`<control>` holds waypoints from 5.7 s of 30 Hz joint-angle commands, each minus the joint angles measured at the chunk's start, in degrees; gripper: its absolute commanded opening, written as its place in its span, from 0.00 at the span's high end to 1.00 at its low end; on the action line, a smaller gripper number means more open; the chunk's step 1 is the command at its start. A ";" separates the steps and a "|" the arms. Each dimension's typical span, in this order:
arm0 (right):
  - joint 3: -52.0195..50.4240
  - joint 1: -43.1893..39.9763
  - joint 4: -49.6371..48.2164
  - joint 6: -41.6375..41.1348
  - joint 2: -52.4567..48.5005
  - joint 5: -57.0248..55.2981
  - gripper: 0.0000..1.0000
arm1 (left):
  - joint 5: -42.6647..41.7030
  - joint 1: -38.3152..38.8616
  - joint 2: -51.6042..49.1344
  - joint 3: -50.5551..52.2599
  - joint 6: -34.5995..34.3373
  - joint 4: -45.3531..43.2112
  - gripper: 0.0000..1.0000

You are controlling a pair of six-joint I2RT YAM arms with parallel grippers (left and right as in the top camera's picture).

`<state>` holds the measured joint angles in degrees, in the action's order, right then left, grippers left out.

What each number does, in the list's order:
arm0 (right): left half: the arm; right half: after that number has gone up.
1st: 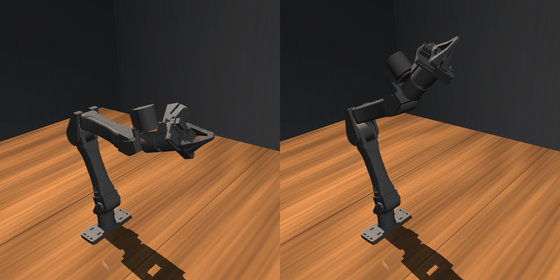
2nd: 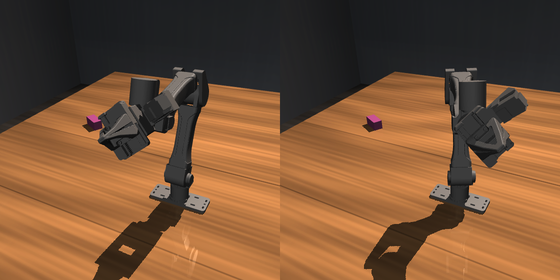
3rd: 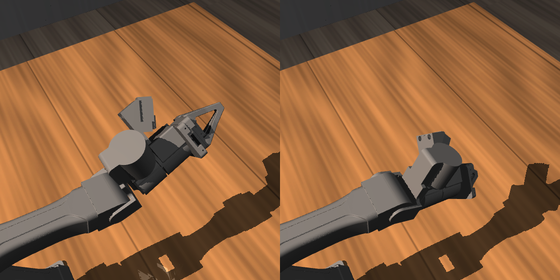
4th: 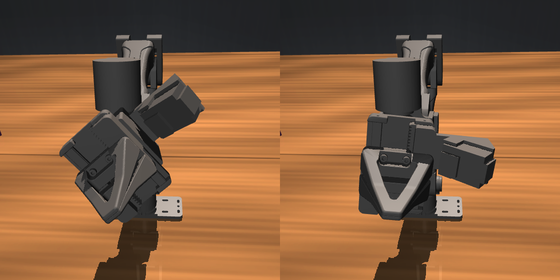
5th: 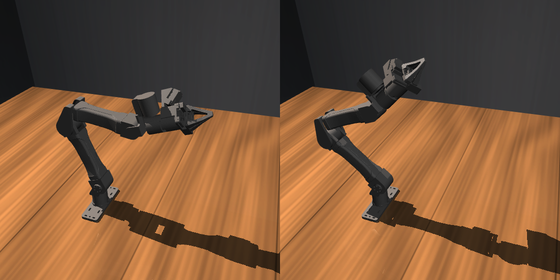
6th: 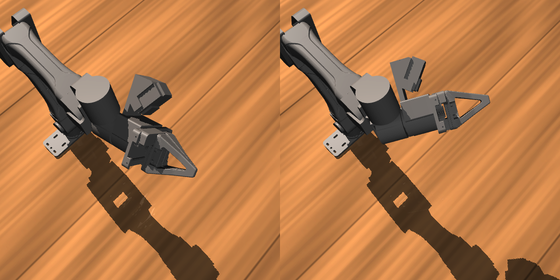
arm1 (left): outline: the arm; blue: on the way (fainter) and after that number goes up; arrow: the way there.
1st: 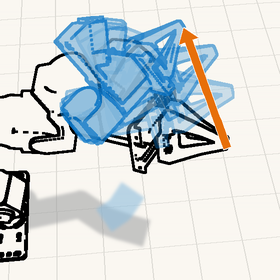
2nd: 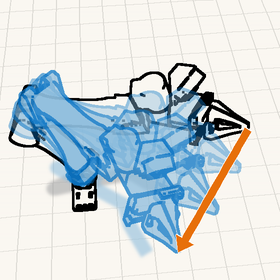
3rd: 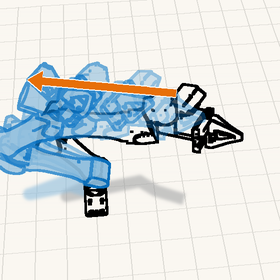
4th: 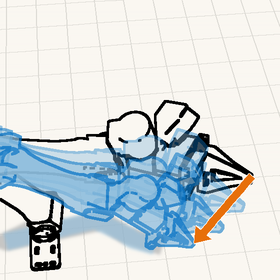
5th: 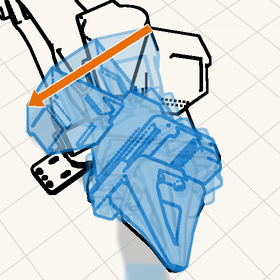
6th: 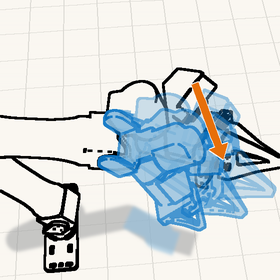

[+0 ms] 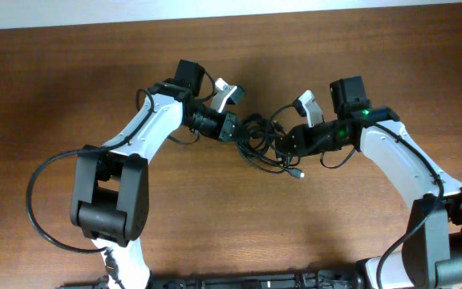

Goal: Untangle cables

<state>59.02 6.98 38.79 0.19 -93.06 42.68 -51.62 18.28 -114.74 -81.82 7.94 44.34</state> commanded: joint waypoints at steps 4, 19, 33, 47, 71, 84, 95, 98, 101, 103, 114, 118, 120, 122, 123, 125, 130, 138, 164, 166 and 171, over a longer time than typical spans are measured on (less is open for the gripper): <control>0.02 0.11 0.79 -20.39 -0.11 -25.42 0.96 | -2.45 0.20 2.36 -0.52 0.76 -0.07 1.00; 0.02 0.13 5.18 -14.34 -0.11 -25.18 0.45 | 4.52 0.17 2.36 -0.52 0.72 0.35 1.00; 0.02 0.13 -1.33 -10.88 -0.11 -21.24 0.37 | -10.45 0.13 4.63 -3.80 0.35 4.13 1.00; 0.02 0.13 8.98 -28.20 -0.13 -44.11 0.37 | -9.22 -15.43 10.32 -3.85 0.90 3.74 1.00; 0.02 0.13 4.90 -16.11 -0.13 -26.51 0.16 | 89.09 6.82 10.32 -5.68 -17.40 3.74 1.00; 0.02 0.13 6.51 -17.68 -0.13 -29.88 0.16 | 47.01 5.05 9.97 -9.92 -8.50 2.56 0.84; 0.02 0.13 6.69 -17.66 -0.13 -29.90 0.16 | 48.41 1.99 9.88 -9.88 -8.33 5.01 0.30; 0.02 0.13 6.64 -17.66 -0.13 -29.90 0.16 | 49.44 -3.23 9.88 -9.88 -10.19 4.15 0.31; 0.02 0.13 6.62 -17.66 -0.13 -29.88 0.16 | 49.44 -8.48 9.86 -9.88 -19.37 3.48 0.28; 0.02 0.13 6.62 -17.66 -0.13 -29.88 0.16 | 49.44 -11.72 9.86 -9.88 -26.99 3.78 0.25; 0.02 0.13 6.45 -17.66 -0.13 -29.88 0.16 | 35.85 -11.56 6.80 -9.73 -24.20 3.56 0.09; 0.02 0.13 6.45 -17.64 -0.13 -29.88 0.16 | 32.94 -7.98 0.35 -9.73 -24.39 2.64 0.09; 0.02 0.13 6.45 -17.66 -0.13 -29.88 0.16 | 32.98 -6.23 -2.64 -9.73 -24.35 2.32 0.09; 0.02 0.13 6.45 -17.64 -0.13 -29.88 0.16 | 33.20 -5.16 -4.17 -9.73 -24.35 2.75 0.10; 0.02 0.13 6.43 -17.64 -0.13 -29.90 0.16 | 33.97 -4.50 -5.07 -9.73 -24.35 3.50 0.16; 0.02 0.13 6.45 -17.64 -0.13 -29.90 0.16 | 37.51 -4.28 -5.49 -9.73 -24.39 6.27 0.32; 0.02 0.13 6.40 -17.66 -0.13 -29.88 0.16 | 50.42 -4.28 -5.55 -9.70 -27.82 13.55 0.36; 0.02 0.13 6.49 -17.64 -0.13 -29.88 0.16 | 24.87 -3.98 -5.60 -9.75 -21.07 6.80 0.07; 0.02 0.13 6.49 -17.66 -0.13 -29.88 0.16 | 57.05 0.96 -8.22 -8.61 -21.11 10.47 0.23; 0.02 0.13 6.67 -17.66 -0.13 -29.86 0.16 | 56.98 1.07 -8.22 -6.27 -21.14 8.35 0.26; 0.02 0.13 6.69 -17.66 -0.13 -29.86 0.16 | 56.33 1.11 -8.26 -4.76 -21.14 7.74 0.48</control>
<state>59.02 7.18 45.25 -17.56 -93.08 13.30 4.62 19.53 -122.15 -87.53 -13.17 52.23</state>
